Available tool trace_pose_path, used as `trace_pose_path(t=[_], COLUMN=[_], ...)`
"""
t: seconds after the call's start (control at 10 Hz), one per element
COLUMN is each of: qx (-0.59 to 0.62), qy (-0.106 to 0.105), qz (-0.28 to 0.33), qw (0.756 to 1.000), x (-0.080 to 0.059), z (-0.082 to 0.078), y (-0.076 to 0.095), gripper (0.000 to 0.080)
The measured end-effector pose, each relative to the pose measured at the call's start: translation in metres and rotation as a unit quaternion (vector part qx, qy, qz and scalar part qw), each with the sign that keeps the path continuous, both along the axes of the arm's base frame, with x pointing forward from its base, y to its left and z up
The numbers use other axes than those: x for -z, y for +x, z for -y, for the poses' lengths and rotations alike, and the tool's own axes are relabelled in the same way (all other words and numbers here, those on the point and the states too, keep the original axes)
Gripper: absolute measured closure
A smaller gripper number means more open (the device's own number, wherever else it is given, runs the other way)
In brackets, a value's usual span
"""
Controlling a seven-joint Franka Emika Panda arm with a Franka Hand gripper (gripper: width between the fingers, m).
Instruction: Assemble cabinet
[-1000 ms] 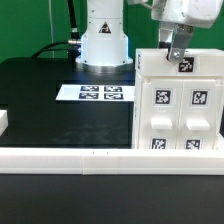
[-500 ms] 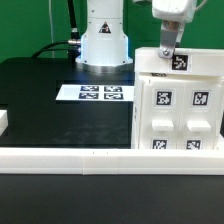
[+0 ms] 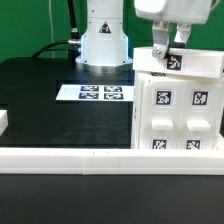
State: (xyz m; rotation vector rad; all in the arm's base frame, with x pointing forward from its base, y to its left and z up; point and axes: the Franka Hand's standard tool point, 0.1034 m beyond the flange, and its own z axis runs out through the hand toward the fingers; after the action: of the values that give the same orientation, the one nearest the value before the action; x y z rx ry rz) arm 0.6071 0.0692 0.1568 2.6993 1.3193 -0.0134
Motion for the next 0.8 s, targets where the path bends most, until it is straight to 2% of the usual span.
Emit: trace_pose_path(t=[0.4,0.8], qx=[0.104,0.241], qy=[0.006,0.021], qz=[0.004,0.015], qw=[0.995,0.970], x=[0.0008,0.0011], z=[-0.0031,-0.0078], y=[-0.0040,-0.0058], gripper=[0.0238,0.0238])
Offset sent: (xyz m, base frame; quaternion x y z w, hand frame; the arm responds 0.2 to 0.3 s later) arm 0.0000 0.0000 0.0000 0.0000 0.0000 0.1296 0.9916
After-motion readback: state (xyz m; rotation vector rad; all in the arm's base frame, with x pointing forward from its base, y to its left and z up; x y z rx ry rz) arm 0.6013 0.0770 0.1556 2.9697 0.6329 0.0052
